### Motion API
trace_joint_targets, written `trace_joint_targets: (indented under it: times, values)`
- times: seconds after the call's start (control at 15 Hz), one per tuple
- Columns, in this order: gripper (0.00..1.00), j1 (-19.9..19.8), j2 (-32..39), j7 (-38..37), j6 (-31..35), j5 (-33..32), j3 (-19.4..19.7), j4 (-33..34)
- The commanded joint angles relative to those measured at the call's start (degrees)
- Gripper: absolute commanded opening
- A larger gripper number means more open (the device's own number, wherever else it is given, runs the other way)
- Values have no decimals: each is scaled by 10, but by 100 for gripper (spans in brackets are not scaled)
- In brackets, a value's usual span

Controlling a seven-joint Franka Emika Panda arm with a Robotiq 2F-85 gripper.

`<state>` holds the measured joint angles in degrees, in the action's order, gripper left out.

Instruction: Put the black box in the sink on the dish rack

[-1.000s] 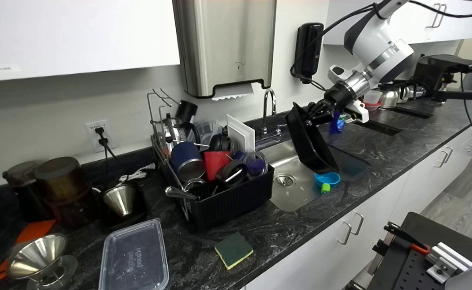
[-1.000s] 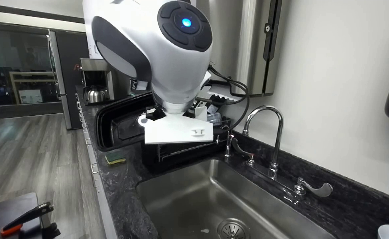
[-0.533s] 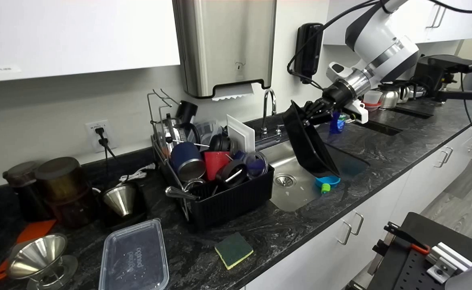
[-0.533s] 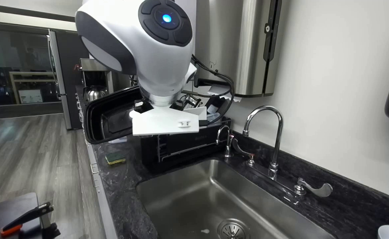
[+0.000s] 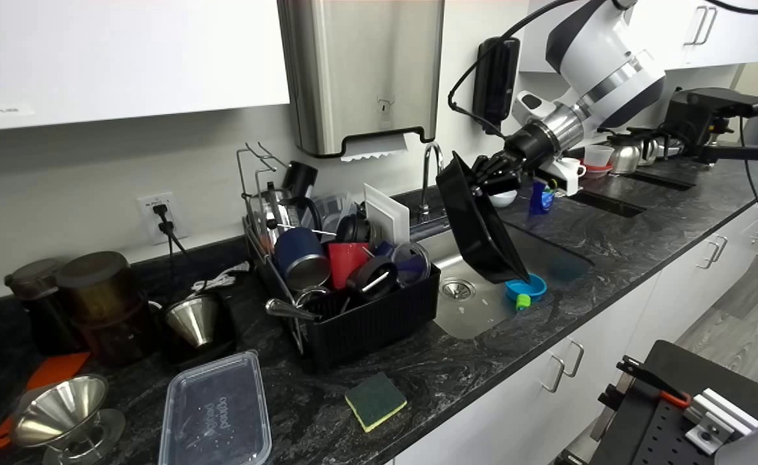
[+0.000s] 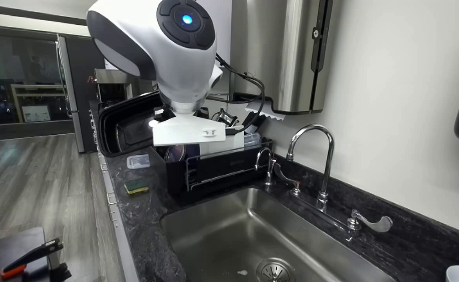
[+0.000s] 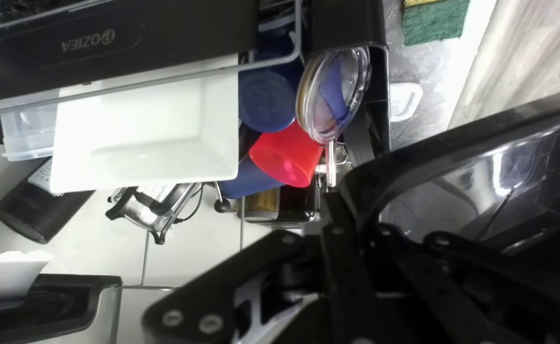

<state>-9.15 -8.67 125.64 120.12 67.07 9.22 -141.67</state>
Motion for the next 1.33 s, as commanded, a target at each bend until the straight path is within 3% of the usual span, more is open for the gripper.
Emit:
trace_joint_targets:
  times: [0.0, 0.87, 1.27]
  values:
    - [1, 5, 12, -8, 31, 3, -5, 3]
    - [1, 4, 14, -8, 27, -2, 0, 3]
    - [1, 23, -17, -10, -7, 18, -12, 17]
